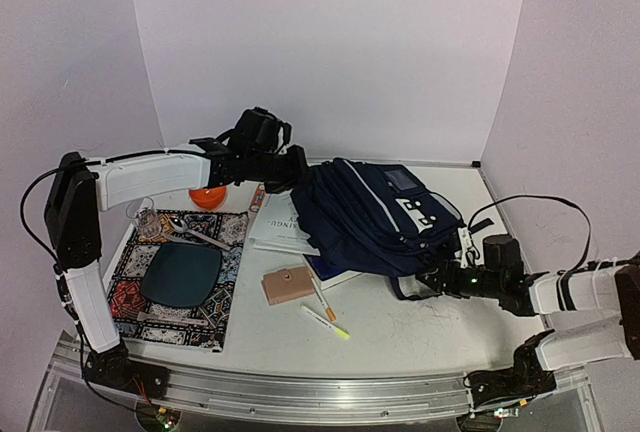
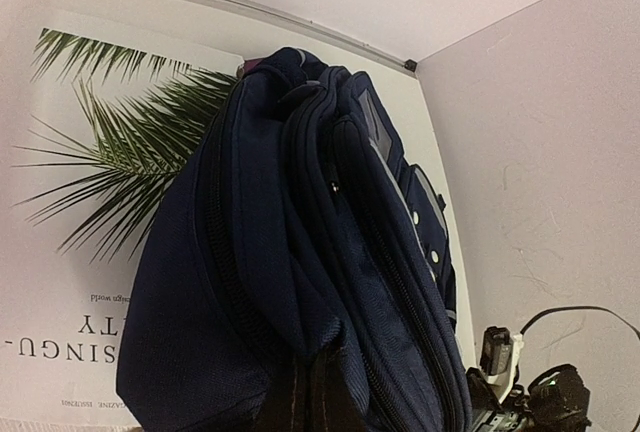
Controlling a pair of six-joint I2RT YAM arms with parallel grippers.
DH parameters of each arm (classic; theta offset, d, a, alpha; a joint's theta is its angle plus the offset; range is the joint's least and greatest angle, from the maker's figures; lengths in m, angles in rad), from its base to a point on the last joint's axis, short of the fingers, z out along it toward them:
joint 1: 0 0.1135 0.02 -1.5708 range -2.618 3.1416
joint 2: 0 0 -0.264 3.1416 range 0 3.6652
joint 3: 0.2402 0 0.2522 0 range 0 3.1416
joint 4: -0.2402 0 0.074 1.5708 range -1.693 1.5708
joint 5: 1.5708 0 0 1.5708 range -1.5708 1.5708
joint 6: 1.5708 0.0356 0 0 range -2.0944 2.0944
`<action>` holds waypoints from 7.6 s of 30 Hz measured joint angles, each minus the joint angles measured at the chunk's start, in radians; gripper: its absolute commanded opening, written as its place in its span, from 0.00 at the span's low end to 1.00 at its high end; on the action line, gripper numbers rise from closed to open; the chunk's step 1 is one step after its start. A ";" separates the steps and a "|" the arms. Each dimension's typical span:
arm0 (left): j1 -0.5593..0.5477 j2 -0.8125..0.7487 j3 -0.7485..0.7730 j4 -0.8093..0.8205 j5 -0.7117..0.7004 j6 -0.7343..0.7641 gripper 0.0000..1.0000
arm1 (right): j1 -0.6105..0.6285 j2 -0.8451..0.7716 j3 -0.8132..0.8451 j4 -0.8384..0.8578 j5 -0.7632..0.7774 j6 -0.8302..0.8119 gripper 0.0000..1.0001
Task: Pack the student bag
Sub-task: Adjust the student bag with the book, then pick up the largest pocket of the bag from the student bag.
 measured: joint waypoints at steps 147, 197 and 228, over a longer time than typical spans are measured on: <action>-0.191 0.003 -0.242 0.213 -0.027 -0.245 0.15 | 0.219 0.151 0.178 0.059 0.296 0.725 0.03; -0.538 0.214 0.179 -0.117 -0.325 0.059 0.28 | 0.275 0.026 0.328 -0.219 0.381 0.734 0.00; -0.501 0.245 0.112 -0.112 -0.415 0.083 0.47 | 0.287 0.018 0.333 -0.225 0.387 0.761 0.00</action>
